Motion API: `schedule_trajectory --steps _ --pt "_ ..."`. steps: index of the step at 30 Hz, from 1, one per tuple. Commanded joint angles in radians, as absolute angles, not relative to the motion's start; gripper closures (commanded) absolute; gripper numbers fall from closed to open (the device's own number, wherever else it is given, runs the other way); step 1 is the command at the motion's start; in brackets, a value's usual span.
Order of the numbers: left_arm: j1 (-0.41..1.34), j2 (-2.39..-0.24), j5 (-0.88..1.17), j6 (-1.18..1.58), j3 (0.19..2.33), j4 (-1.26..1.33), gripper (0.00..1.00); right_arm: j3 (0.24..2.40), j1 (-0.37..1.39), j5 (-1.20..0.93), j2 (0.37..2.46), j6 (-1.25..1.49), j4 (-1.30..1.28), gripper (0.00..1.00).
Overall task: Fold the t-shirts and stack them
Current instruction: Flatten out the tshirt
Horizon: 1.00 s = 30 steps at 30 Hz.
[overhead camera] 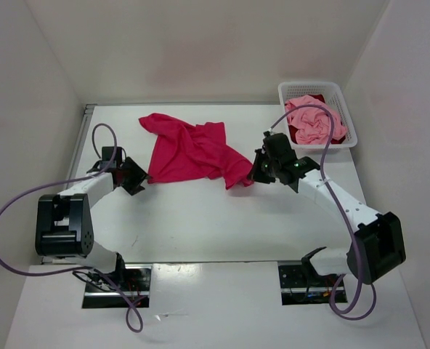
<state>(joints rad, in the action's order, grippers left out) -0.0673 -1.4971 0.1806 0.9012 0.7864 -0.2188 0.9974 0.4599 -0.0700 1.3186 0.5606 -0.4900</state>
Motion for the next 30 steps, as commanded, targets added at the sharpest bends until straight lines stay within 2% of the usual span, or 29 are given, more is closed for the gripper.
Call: schedule_trajectory --steps 1,6,9,15,18,23,26,27,30 --pt "-0.069 -1.543 0.189 1.018 0.784 -0.078 0.41 0.986 0.459 -0.089 1.272 0.571 -0.459 0.98" --pt "-0.058 -1.620 0.189 1.057 0.802 -0.023 0.51 0.965 0.459 -0.089 1.252 0.580 -0.459 0.98" --pt "-0.049 -1.655 0.199 1.057 0.822 -0.023 0.61 0.965 0.459 -0.078 1.243 0.580 -0.459 0.98" --pt "-0.049 -1.667 0.158 1.002 0.899 -0.060 0.91 0.947 0.459 -0.042 1.243 0.607 -0.514 0.98" --pt "-0.069 -1.600 0.140 0.916 0.983 -0.127 0.99 0.873 0.459 -0.082 1.253 0.652 -0.568 0.96" --pt "-0.187 -1.418 0.150 0.773 1.020 -0.273 1.00 0.850 0.576 -0.164 1.359 0.687 -0.604 0.88" --pt "-0.230 -1.370 0.132 0.692 1.020 -0.357 1.00 0.850 0.600 -0.173 1.370 0.696 -0.627 0.77" --pt "-0.230 -1.370 0.120 0.683 1.009 -0.368 1.00 0.850 0.600 -0.154 1.358 0.696 -0.627 0.63" --pt "-0.259 -1.358 0.110 0.660 0.977 -0.380 1.00 0.859 0.539 -0.144 1.347 0.696 -0.609 0.46"
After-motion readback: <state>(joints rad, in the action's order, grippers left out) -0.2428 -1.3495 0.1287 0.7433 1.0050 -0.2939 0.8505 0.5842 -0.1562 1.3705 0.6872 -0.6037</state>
